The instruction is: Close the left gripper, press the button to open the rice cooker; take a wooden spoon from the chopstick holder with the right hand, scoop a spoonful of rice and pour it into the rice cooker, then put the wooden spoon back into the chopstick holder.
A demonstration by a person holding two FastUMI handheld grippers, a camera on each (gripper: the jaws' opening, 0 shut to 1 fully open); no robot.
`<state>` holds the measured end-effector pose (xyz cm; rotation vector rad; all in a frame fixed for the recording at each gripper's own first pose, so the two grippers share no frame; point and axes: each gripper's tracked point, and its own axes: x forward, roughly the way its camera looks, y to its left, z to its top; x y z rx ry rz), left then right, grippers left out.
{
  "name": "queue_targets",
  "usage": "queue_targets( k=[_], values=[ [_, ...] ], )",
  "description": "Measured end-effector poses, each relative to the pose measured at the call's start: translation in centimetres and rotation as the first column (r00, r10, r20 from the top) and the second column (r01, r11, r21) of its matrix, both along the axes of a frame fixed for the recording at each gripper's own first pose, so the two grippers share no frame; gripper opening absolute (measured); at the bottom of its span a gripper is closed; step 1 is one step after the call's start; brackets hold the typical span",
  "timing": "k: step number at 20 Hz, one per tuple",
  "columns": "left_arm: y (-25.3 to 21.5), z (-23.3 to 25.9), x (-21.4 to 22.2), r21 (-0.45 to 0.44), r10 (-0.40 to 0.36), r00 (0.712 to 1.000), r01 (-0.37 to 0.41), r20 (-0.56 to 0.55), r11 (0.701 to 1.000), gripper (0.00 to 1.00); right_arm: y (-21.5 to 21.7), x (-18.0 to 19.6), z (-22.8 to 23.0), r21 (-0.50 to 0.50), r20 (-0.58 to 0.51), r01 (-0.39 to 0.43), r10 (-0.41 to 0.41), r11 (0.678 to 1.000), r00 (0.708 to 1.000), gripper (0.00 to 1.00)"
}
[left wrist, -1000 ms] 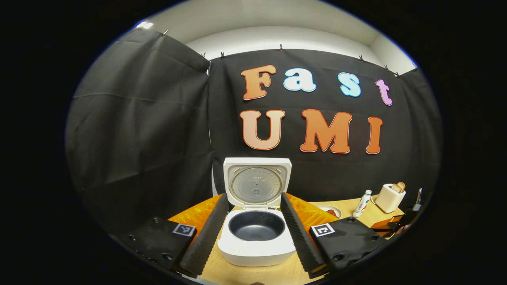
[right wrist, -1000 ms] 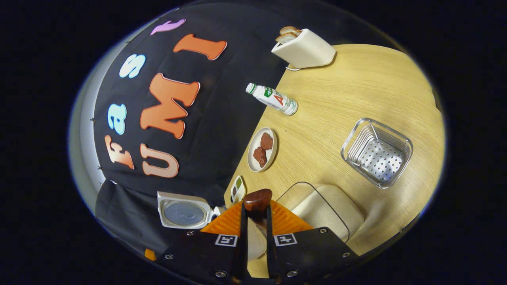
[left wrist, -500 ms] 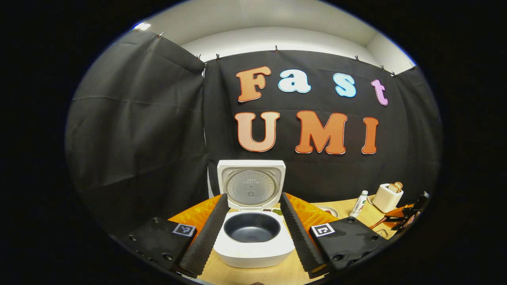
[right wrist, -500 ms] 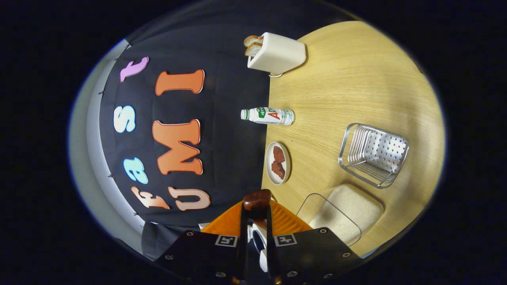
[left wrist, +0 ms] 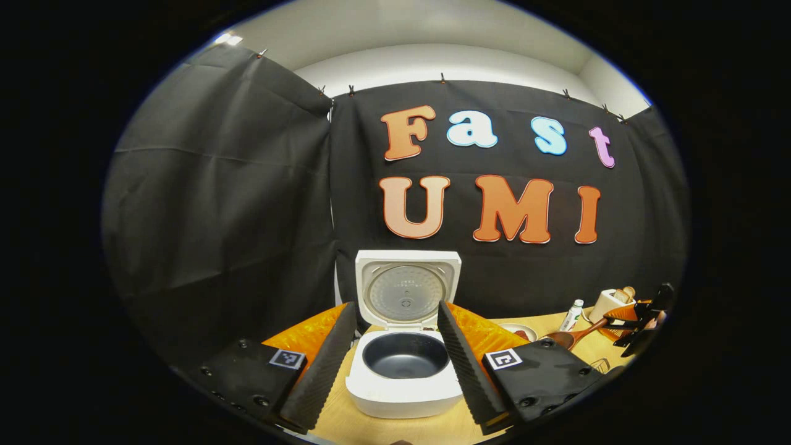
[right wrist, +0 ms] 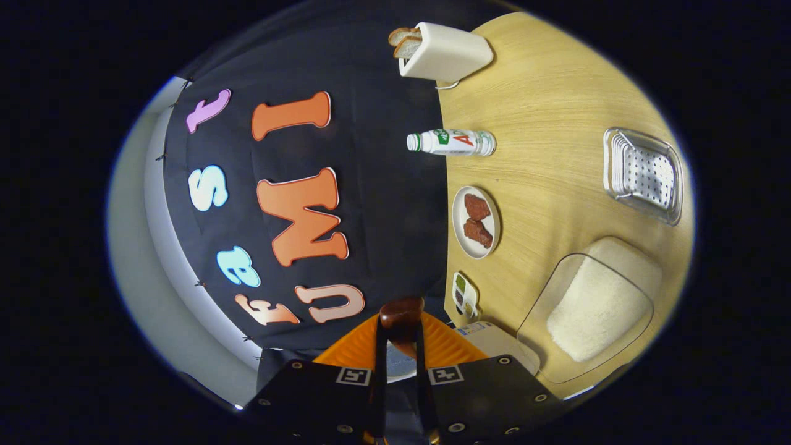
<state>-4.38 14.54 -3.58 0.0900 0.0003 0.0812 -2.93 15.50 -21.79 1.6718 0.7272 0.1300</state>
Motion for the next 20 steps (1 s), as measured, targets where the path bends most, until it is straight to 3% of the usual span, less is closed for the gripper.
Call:
queue_targets(
  k=[1, 4, 7, 11, 20],
  values=[
    [0.5, 0.0, -0.1, 0.001, 0.010, 1.000, -0.010, 0.003, 1.000, 0.90, 1.1, 0.5, 0.6, 0.004, 0.010, -0.015, 0.015, 1.000, 1.000, 0.24],
    [2.4, 0.2, -0.4, -0.007, 0.047, 0.999, -0.047, 0.017, 0.999, 0.91, 5.0, 1.8, 2.0, 0.005, 0.037, -0.071, 0.071, 0.997, 0.997, 0.19],
    [4.1, -0.3, -0.7, -0.016, 0.083, 0.996, -0.082, 0.018, 0.996, 0.99, 9.4, 3.1, 3.5, -0.023, 0.071, -0.132, 0.133, 0.991, 0.989, 0.19],
    [6.2, -0.7, -1.5, -0.031, 0.114, 0.993, -0.114, 0.007, 0.993, 0.99, 15.7, 4.6, 4.5, -0.053, 0.100, -0.204, 0.208, 0.978, 0.973, 0.19],
    [10.7, -2.6, -3.1, -0.064, 0.206, 0.978, -0.207, -0.034, 0.976, 0.99, 25.7, 7.0, 4.3, -0.349, 0.188, -0.282, 0.362, 0.894, 0.913, 0.19]
  ],
)
